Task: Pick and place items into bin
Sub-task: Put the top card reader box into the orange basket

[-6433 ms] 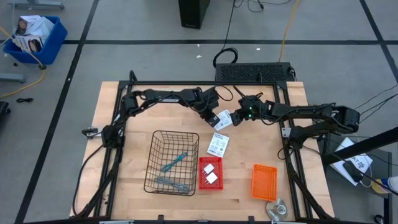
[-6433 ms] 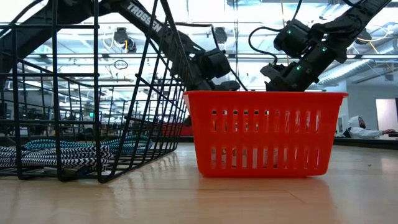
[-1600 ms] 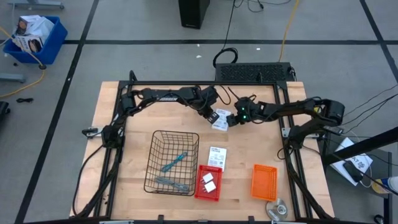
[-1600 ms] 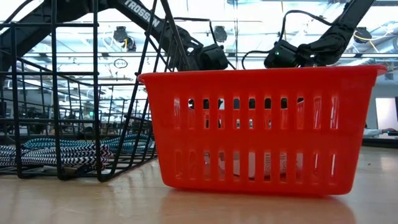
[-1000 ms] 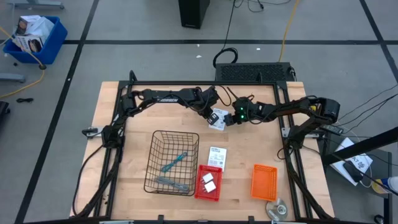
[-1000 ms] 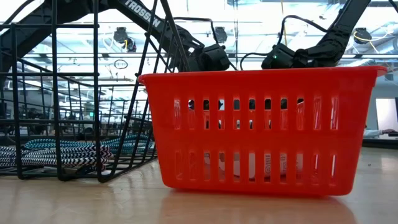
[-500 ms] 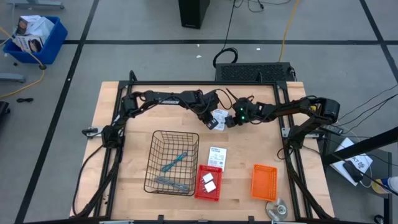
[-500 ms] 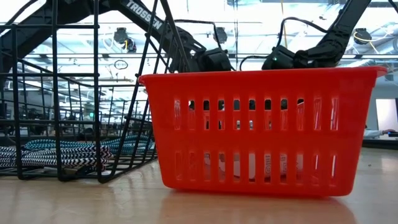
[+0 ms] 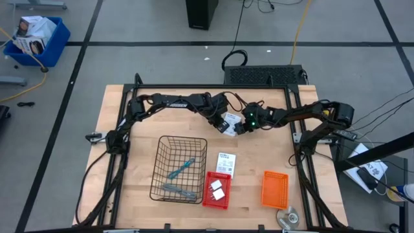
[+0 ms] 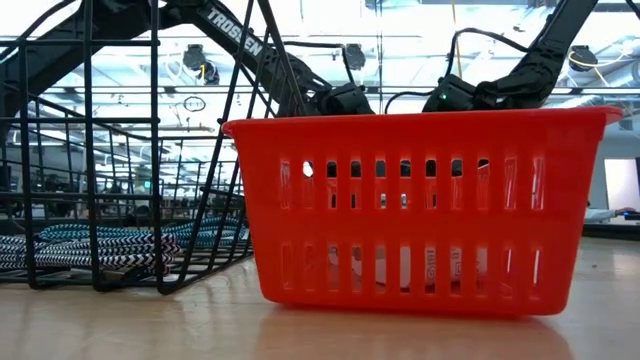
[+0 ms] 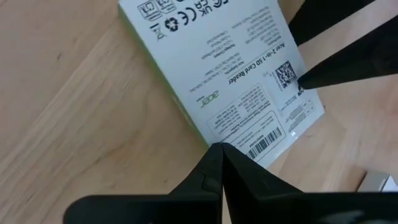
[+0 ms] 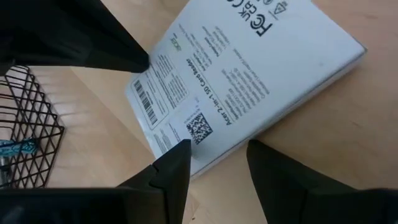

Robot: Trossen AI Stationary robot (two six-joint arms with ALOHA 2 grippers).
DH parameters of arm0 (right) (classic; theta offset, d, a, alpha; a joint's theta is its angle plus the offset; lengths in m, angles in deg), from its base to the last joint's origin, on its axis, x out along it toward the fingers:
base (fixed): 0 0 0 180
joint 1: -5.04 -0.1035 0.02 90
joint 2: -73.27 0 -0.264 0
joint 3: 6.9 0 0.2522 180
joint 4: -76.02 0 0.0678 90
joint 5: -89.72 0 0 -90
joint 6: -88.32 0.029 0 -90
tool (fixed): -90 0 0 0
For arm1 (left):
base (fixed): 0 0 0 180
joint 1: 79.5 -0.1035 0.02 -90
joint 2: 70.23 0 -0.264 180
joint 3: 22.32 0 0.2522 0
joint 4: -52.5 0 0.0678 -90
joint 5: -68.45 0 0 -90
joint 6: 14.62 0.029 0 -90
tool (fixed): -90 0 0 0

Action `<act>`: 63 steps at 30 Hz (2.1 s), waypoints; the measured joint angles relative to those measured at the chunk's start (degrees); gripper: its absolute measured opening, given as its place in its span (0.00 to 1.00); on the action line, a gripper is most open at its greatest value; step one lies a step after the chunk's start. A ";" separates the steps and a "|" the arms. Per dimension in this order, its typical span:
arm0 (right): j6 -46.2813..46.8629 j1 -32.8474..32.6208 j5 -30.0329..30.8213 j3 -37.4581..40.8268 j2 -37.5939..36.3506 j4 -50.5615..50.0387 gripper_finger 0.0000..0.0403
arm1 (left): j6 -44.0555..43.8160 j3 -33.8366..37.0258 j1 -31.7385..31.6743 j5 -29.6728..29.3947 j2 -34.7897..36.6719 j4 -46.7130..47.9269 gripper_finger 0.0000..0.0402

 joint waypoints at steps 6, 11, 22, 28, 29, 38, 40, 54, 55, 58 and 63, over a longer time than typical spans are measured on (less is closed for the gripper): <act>-1.58 0.02 0.64 0.24 0.20 8.21 0.39 | 0.31 0.09 0.00 -0.30 -0.59 1.99 0.03; -3.07 0.04 1.66 0.19 0.08 15.04 0.39 | -0.17 0.11 0.35 -0.59 -0.57 2.88 0.01; -2.30 -1.27 -0.57 -0.12 0.03 21.96 0.39 | -0.53 0.20 0.98 -1.89 -1.01 -1.20 0.01; -2.08 -1.43 -2.22 -0.10 0.07 20.66 0.38 | -1.53 0.20 1.23 -1.71 -0.96 -1.08 0.05; -2.64 -1.65 -1.75 -0.10 0.04 20.04 0.38 | -1.39 0.20 1.35 -1.75 -0.96 -1.34 0.05; -6.63 -4.21 5.81 -0.39 -0.22 12.27 0.35 | -1.26 0.22 1.70 -2.14 -0.96 -2.27 0.02; -6.97 -4.80 6.84 -0.36 -0.22 12.01 0.29 | -1.26 0.22 1.70 -2.12 -0.96 -2.29 0.04; -9.06 -7.37 10.31 -0.16 -2.63 9.62 0.03 | -1.13 0.24 1.81 -1.76 -0.96 -2.57 0.03; -9.08 -7.51 10.40 -0.14 -3.33 9.70 0.03 | -1.09 0.24 1.81 -1.75 -0.86 -2.57 0.03; -9.48 -7.68 9.27 -0.03 -6.25 8.02 0.02 | -1.12 0.27 2.02 -2.06 -0.38 -2.57 0.01; -10.46 -7.80 9.15 0.05 -10.28 4.03 0.00 | -0.21 0.44 2.40 -2.78 1.86 -2.76 0.05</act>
